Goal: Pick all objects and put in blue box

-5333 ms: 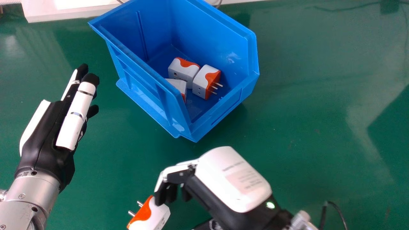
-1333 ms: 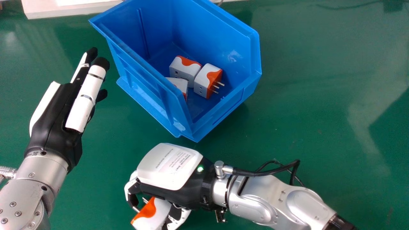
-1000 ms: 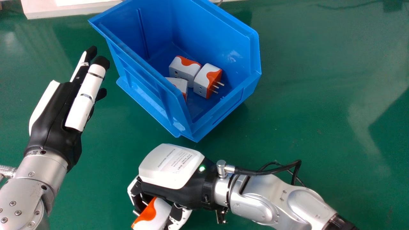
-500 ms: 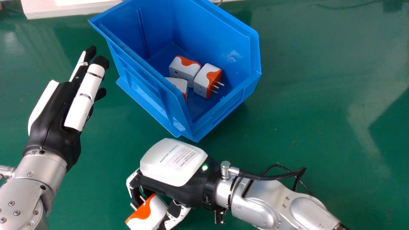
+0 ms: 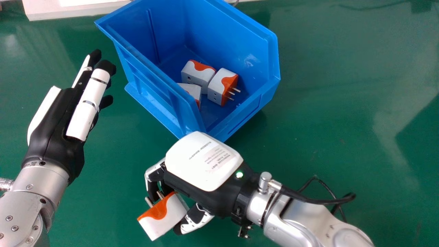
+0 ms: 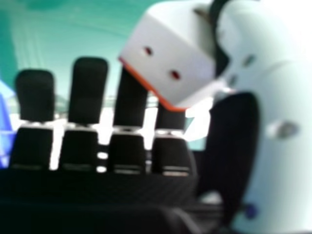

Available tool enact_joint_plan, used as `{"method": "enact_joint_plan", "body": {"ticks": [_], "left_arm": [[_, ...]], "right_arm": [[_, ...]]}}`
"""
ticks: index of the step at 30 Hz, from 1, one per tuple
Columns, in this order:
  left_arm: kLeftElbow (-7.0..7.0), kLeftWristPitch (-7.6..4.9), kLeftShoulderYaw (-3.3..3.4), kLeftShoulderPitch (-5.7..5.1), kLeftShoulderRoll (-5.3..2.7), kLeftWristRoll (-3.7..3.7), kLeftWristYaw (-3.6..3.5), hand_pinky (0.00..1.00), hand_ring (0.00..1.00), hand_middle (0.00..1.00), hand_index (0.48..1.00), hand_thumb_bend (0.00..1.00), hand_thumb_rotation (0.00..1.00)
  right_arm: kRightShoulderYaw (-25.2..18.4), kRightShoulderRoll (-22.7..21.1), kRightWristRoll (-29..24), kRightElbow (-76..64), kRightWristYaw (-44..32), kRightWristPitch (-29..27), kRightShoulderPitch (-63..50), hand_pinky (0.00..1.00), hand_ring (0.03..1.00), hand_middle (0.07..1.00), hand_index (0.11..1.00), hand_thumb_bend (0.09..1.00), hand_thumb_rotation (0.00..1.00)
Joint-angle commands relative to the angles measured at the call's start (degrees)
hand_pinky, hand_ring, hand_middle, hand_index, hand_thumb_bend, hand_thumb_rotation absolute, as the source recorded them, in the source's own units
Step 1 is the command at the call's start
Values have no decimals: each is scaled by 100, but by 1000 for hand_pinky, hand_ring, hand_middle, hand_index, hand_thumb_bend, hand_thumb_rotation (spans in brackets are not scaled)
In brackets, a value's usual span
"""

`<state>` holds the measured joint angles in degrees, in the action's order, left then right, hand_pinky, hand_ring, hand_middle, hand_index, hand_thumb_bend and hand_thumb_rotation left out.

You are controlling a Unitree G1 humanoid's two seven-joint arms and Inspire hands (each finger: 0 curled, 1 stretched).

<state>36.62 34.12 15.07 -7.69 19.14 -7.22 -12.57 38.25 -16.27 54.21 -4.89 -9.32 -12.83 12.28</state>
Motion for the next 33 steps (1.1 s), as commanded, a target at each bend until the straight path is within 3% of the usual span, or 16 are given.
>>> {"method": "enact_joint_plan", "body": {"ticks": [1,9,15,21,29,33], "left_arm": [[52,-121,84,41,91,-33,-42,930,970,954,1000,405,1000],[26,-117,130,37,114,-72,-69,928,969,953,1000,402,1000],[-33,-132,224,32,137,-128,-146,927,969,953,1000,401,1000],[-114,-90,323,93,181,-215,-206,928,969,953,1000,410,1000],[-170,3,417,161,232,-339,-220,933,971,956,1000,418,1000],[-214,28,432,194,241,-377,-209,935,972,957,1000,421,1000]], "right_arm": [[-128,-37,-47,-412,-82,30,-76,355,417,498,487,516,0],[-428,-262,-91,-1084,-225,89,-510,372,429,508,472,512,0],[-833,-514,-66,-1677,-183,161,-1122,365,430,512,473,507,0],[-1319,-708,-61,-2329,-324,387,-1899,358,436,514,484,503,0],[-1925,-789,-3,-2973,-450,681,-2592,356,438,509,488,501,0],[-2279,-804,9,-3211,-429,755,-2805,354,440,509,488,501,0]]}}
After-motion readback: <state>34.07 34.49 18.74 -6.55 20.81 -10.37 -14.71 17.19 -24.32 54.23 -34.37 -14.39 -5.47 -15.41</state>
